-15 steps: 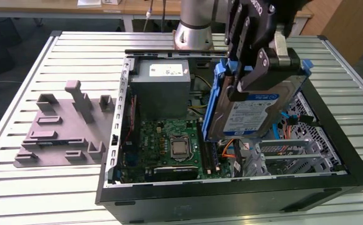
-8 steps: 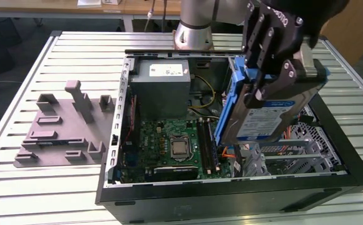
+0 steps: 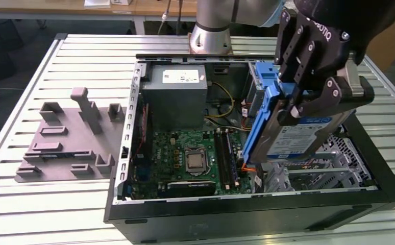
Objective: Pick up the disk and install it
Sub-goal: 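Insert the disk into the insertion slot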
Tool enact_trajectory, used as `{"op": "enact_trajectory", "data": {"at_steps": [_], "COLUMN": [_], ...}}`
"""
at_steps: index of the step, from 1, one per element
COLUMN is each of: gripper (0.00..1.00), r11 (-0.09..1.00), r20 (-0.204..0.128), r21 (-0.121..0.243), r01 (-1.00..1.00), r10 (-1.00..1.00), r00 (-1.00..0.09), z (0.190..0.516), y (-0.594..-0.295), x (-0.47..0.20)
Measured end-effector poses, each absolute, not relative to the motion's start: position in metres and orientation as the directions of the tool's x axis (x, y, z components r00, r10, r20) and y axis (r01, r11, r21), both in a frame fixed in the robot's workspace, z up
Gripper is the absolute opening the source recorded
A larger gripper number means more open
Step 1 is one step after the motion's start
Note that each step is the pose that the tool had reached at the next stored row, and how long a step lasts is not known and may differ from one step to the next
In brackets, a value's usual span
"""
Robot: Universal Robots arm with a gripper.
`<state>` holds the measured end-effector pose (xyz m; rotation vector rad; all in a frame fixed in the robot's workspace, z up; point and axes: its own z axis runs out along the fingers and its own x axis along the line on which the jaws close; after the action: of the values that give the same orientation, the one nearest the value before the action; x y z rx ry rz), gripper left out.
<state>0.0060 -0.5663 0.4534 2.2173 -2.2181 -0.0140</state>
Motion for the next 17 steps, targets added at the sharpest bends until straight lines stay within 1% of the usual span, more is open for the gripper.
{"op": "enact_trajectory", "data": {"at_steps": [17], "gripper": [0.36], "r11": [0.005], "r20": [-0.002], "r21": [0.01], "r01": [-1.0], "r10": [-1.0], "r00": [-0.005], "z": [0.449], "y": [-0.567], "x": [0.053]}}
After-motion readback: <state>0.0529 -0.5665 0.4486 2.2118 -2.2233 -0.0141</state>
